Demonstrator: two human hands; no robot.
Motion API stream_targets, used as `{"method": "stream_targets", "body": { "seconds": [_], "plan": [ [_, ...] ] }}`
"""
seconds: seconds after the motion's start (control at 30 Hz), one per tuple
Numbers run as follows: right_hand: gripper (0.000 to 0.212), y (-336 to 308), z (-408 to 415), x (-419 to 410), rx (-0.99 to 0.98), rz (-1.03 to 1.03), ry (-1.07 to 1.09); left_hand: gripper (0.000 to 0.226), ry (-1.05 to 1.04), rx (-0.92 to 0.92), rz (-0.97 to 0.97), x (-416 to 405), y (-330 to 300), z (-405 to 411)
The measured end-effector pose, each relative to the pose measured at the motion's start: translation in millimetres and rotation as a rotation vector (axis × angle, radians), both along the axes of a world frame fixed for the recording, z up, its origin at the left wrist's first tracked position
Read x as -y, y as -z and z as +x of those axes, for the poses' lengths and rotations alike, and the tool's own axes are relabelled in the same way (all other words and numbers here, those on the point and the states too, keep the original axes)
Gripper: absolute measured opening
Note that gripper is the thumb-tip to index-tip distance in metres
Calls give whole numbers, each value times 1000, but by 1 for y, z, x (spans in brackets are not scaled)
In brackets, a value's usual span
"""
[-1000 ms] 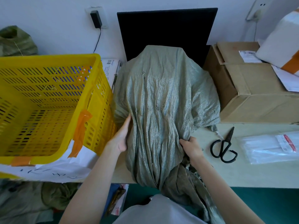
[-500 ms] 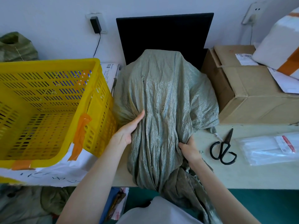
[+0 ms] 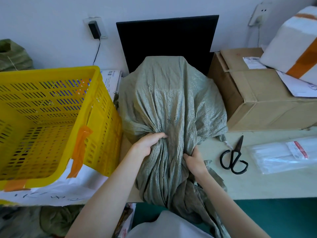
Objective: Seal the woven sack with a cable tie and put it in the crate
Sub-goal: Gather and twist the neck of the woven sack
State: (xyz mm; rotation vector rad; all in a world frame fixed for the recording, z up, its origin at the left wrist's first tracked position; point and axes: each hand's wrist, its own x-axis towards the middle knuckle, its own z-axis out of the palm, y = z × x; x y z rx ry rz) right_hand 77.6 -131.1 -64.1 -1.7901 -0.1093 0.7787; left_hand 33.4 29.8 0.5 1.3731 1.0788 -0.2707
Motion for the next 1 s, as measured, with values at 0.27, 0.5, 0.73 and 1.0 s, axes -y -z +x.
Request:
{"method": "stream_targets", "body": {
  "seconds": [0.27, 0.5, 0.73, 1.0],
  "plan": [
    [36, -1, -7, 10, 157, -25, 24, 62, -72, 137, -97, 17, -1, 5],
    [31, -8, -21, -2, 443, -176, -167, 83, 128, 70, -54, 15, -6, 15],
    [30, -18, -30, -19, 691, -504, -430, 57, 125, 100, -12, 18, -4, 26],
    [27, -17, -17, 3, 573, -207, -201, 8, -80, 132, -7, 23, -1, 34]
  ]
}}
